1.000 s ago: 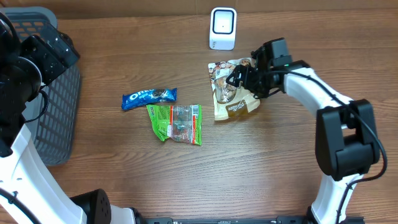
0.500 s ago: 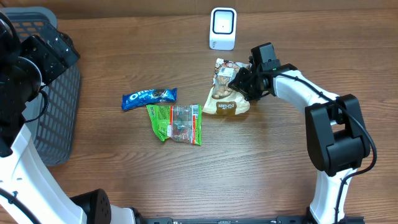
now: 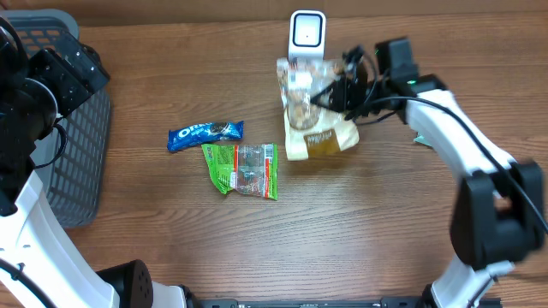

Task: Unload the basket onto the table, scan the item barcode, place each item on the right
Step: 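Lift the brown cookie bag and carry it toward the scanner, then hold the brown cookie bag's barcode against the scanner with the right gripper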

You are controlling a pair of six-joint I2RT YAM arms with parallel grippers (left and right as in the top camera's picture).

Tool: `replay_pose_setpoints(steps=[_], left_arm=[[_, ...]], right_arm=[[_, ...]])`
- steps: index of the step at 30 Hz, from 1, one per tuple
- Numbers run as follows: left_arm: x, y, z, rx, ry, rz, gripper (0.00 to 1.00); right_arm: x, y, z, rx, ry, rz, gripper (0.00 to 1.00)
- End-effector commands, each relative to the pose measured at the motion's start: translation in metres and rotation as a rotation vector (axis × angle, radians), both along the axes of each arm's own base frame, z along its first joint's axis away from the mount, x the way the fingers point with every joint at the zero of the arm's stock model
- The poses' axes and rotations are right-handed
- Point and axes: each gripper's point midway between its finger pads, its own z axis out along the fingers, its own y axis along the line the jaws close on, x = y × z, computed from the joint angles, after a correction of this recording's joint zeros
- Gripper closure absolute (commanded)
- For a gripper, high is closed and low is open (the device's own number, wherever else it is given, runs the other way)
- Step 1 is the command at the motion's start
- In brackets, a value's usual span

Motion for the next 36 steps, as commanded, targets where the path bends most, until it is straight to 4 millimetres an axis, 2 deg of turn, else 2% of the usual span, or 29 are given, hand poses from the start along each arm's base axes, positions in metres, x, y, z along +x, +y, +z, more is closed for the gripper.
replay_pose_setpoints(steps=[1,5,8,11,18,24,27,31,36], left_arm=[[-0.002,0.003,0.0,0.015,0.004,0.005,0.0],[-0.002,0.003,0.0,0.015,0.004,0.005,0.0],[-0.002,0.003,0.0,0.015,0.004,0.005,0.0],[-0.002,0.003,0.0,0.015,0.004,0.005,0.0],[-0.002,0.003,0.0,0.015,0.004,0.005,0.0],[-0.002,0.003,0.0,0.015,0.004,0.005,0.0],[-0.002,0.003,0.0,0.015,0.004,0.005,0.0],[-0.002,0.003,0.0,0.015,0.004,0.005,0.0],[-0.002,0.003,0.0,0.015,0.004,0.005,0.0]], right_arm=[[-0.013,0.004,0.108,0.084,-0.264,0.058,0.96],[-0.02,-0.007,0.15,0.053,-0.381,0.003,0.96],[-0.024,-0.014,0.165,0.027,-0.424,-0.039,0.96],[-0.027,-0.018,0.171,0.006,-0.439,-0.064,0.96],[-0.026,-0.023,0.168,-0.025,-0.429,-0.094,0.96],[-0.014,-0.034,0.16,-0.11,-0.439,-0.178,0.96],[0.0,-0.044,0.152,-0.229,-0.465,-0.29,0.96],[0.025,-0.064,0.135,-0.479,-0.522,-0.496,0.96],[0.053,-0.066,0.123,-0.824,-0.713,-0.577,0.96]])
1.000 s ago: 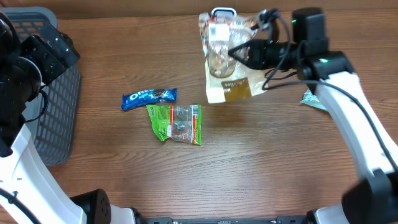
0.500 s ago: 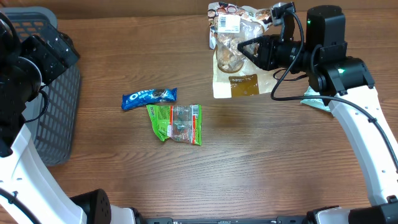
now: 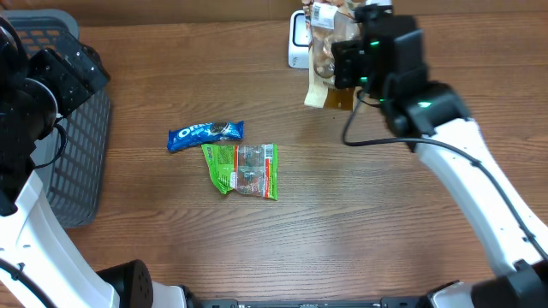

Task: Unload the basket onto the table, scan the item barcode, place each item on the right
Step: 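Hold the brown cookie bag's barcode against the scanner with the right gripper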

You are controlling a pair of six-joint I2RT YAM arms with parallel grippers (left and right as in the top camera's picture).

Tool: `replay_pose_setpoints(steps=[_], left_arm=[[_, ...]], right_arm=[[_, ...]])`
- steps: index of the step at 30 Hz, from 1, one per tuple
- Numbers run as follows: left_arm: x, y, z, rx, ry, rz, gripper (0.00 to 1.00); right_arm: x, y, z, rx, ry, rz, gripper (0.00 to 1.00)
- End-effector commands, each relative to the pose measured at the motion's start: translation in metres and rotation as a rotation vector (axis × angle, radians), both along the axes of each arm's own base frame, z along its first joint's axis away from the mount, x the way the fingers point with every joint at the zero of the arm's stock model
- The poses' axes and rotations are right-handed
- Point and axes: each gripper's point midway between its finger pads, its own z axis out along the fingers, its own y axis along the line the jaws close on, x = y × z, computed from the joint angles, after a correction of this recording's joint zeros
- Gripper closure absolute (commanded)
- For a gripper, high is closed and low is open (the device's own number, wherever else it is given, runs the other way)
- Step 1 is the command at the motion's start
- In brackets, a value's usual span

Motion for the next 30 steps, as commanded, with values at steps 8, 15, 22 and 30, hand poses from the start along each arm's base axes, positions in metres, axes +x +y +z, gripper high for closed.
replay_pose_setpoints(steps=[8,15,22,30], left_arm=[[-0.002,0.003,0.0,0.015,0.004,0.004,0.0],[-0.002,0.003,0.0,0.015,0.004,0.004,0.0],[-0.002,0.003,0.0,0.015,0.004,0.004,0.0],[-0.002,0.003,0.0,0.015,0.004,0.004,0.0]], right_arm=[[0.077,-0.021,-0.033,-0.83,-0.282,-0.212,0.96],[0.117,-0.018,-0.055,-1.122,-0.415,-0.231,0.96],[0.139,-0.021,-0.121,-1.353,-0.365,-0.075,0.96],[0.152,-0.028,-0.154,-1.355,-0.373,-0.024,0.96]])
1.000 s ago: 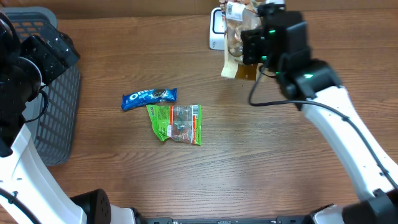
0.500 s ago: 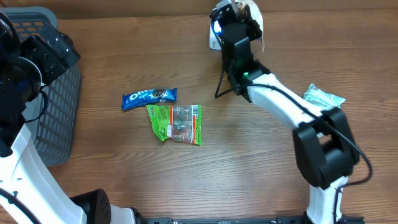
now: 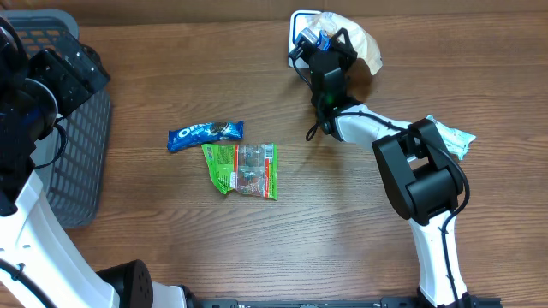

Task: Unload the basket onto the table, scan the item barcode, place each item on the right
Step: 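Hold the brown cookie bag's barcode against the scanner with the right gripper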

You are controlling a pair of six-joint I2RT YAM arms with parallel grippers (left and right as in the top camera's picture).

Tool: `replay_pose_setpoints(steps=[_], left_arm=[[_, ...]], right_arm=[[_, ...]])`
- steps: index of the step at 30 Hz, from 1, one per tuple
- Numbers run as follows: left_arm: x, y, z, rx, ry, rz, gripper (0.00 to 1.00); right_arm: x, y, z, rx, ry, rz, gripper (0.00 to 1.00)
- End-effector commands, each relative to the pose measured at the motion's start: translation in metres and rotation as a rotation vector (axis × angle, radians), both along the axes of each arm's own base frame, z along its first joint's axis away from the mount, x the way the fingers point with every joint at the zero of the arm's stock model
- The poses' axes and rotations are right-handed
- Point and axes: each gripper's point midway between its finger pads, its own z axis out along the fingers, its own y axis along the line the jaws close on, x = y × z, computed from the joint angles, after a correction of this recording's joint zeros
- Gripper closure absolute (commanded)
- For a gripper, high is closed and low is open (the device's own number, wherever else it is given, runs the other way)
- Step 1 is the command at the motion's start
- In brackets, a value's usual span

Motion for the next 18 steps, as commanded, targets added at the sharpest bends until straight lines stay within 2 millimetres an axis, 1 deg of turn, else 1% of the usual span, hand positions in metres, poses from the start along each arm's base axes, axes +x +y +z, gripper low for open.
replay_pose_setpoints(steps=[1,5,13,18], left_arm=[[-0.001,0.003,0.0,0.016,0.002,0.005,0.0],[-0.001,0.003,0.0,0.016,0.002,0.005,0.0],[-0.001,0.003,0.0,0.016,0.002,0.005,0.0],[-0.001,0.003,0.0,0.016,0.002,0.005,0.0]], right_arm=[[0.008,0.005,0.013,-0.001,-0.026,0.058,0.96],[0.011,0.014,0.021,0.023,-0.063,0.112,0.96],[0.013,0.029,0.021,0.036,-0.062,0.195,0.96],[0.015,0.028,0.029,0.047,-0.095,0.212,0.96]])
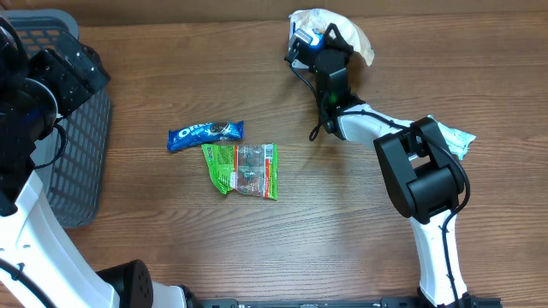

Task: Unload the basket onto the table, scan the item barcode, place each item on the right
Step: 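Hold the brown cookie bag's barcode against the scanner with the right gripper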

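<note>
My right gripper [318, 44] is raised at the far middle of the table, shut on a clear and tan snack bag [347, 32]. The bag is bunched up against the white barcode scanner [296, 28]. Only a sliver of the scanner shows past the bag and the gripper. My left arm stands at the far left over the basket, and its gripper [75, 67] is a dark mass whose fingers I cannot make out.
A blue Oreo pack [205, 133] and a green snack bag [241, 168] lie left of the table's middle. A grey mesh basket [81, 162] stands at the left edge. A pale green packet [451, 134] lies at the right, beside my right arm.
The held snack bag has shifted slightly left and now covers more of the scanner's face. The right gripper is still shut on it. The left arm and the other items have not moved.
First the snack bag lay on the table in front of the scanner with my right gripper at it. Then the gripper held it lifted near the scanner. After that the arm had turned, with the bag up against the scanner, where it stays now.
</note>
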You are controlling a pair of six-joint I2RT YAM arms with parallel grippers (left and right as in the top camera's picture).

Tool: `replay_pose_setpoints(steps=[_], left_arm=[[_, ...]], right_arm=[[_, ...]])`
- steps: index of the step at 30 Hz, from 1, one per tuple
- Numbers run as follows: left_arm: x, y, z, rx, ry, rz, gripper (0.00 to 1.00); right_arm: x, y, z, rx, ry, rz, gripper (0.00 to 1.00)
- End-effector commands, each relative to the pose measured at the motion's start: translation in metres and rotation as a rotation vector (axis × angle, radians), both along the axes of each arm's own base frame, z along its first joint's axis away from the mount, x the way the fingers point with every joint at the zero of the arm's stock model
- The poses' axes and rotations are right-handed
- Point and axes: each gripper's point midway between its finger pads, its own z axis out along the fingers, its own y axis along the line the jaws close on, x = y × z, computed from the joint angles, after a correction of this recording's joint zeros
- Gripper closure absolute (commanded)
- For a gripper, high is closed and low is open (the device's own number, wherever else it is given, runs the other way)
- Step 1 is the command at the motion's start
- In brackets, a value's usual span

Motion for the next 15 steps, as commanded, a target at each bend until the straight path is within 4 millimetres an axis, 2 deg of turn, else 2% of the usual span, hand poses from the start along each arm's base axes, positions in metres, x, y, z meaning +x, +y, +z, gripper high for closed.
replay_pose_setpoints(steps=[1,10,15], left_arm=[[-0.001,0.003,0.0,0.016,0.002,0.005,0.0],[-0.001,0.003,0.0,0.016,0.002,0.005,0.0],[-0.001,0.003,0.0,0.016,0.002,0.005,0.0]], right_arm=[[0.004,0.0,0.017,0.02,-0.039,0.022,0.96],[0.009,-0.012,0.013,0.009,-0.031,0.009,0.96],[0.011,-0.013,-0.001,-0.082,-0.004,0.027,0.96]])
